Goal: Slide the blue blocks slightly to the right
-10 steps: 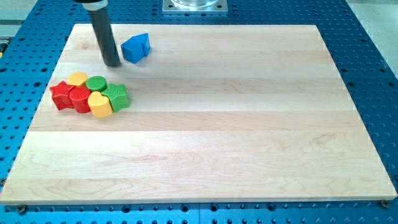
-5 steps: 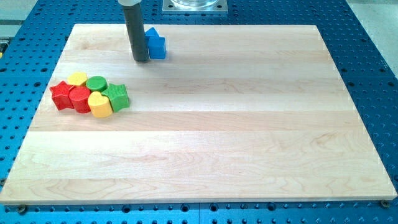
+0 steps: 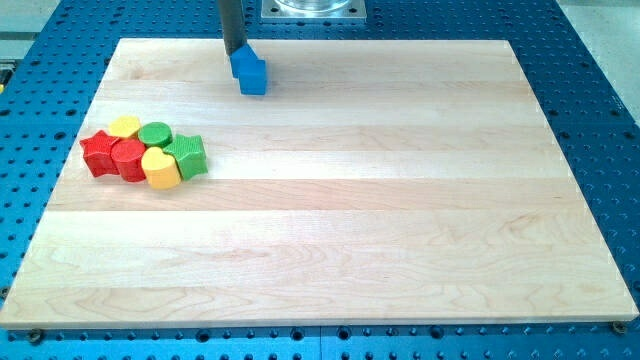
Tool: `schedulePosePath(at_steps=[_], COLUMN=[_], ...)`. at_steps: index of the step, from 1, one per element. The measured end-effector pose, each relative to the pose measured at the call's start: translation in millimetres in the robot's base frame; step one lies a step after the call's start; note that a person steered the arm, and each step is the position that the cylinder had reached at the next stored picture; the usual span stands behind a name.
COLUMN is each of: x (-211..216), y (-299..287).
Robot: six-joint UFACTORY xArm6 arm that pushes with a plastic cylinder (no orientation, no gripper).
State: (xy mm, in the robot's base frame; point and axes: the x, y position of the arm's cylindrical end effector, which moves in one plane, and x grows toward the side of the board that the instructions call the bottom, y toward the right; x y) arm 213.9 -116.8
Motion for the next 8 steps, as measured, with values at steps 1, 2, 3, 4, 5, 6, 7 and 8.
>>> schedulePosePath(at_steps=[1, 2, 3, 4, 5, 6, 7, 8], x=[7.7, 7.7, 12.9, 43.8, 53.9, 53.9, 48.8, 11.5], y=[-2.9, -19.9, -16.3, 31.4, 54.7, 54.7, 59.2, 35.6])
